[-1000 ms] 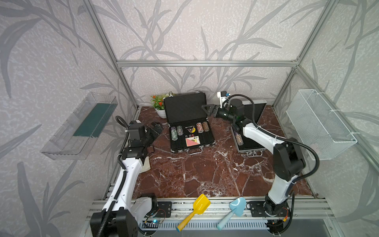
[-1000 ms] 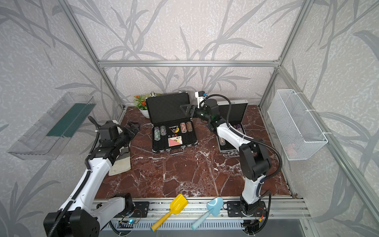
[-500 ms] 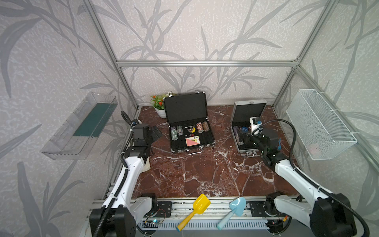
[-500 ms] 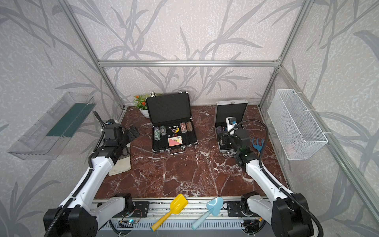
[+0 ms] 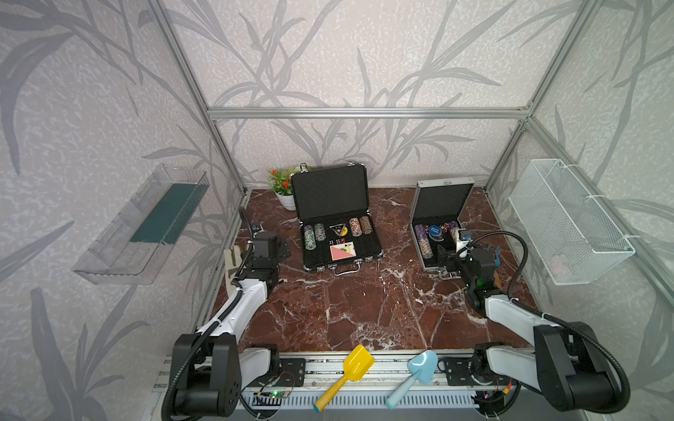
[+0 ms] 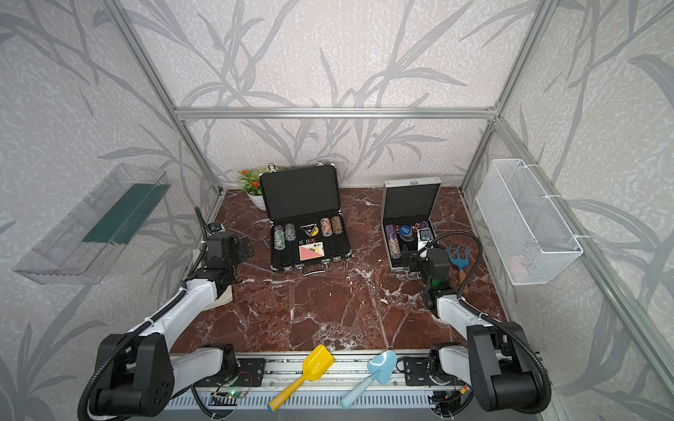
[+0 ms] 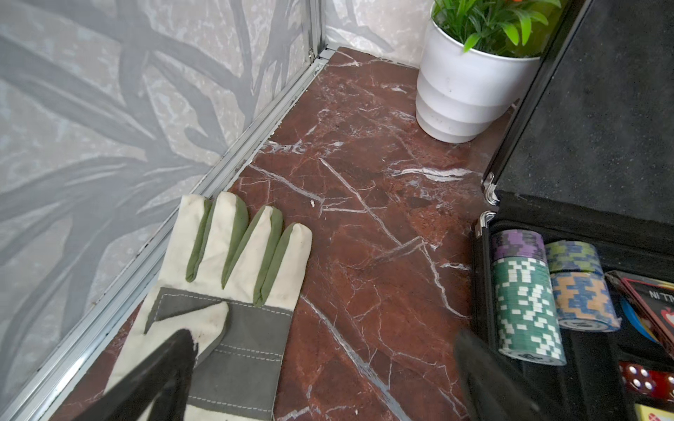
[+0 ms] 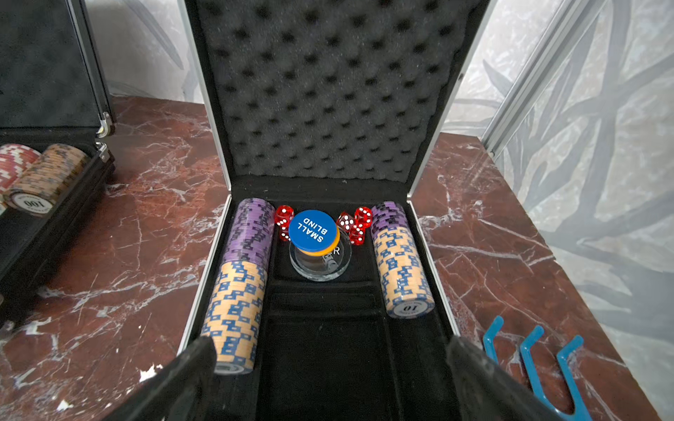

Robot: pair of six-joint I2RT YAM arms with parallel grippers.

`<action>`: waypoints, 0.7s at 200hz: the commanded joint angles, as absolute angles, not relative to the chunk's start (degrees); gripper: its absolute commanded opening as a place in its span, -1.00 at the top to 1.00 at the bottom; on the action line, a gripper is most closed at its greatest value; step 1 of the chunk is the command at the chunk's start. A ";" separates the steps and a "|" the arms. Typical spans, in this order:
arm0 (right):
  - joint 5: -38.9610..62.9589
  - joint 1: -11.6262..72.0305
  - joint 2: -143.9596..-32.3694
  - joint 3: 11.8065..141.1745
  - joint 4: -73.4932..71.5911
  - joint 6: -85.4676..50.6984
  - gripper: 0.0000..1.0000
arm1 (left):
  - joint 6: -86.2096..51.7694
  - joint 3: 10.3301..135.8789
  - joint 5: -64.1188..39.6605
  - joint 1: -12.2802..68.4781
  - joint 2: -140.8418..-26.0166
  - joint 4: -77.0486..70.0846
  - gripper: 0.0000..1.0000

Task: Open the poker set cases
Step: Reset both arms

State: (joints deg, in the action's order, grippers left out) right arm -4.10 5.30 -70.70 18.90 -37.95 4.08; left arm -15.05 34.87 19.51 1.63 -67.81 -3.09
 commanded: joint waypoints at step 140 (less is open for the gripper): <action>-4.50 5.63 -91.71 14.82 -69.75 2.95 -0.98 | -4.26 26.81 18.01 1.33 -75.33 -31.15 -0.99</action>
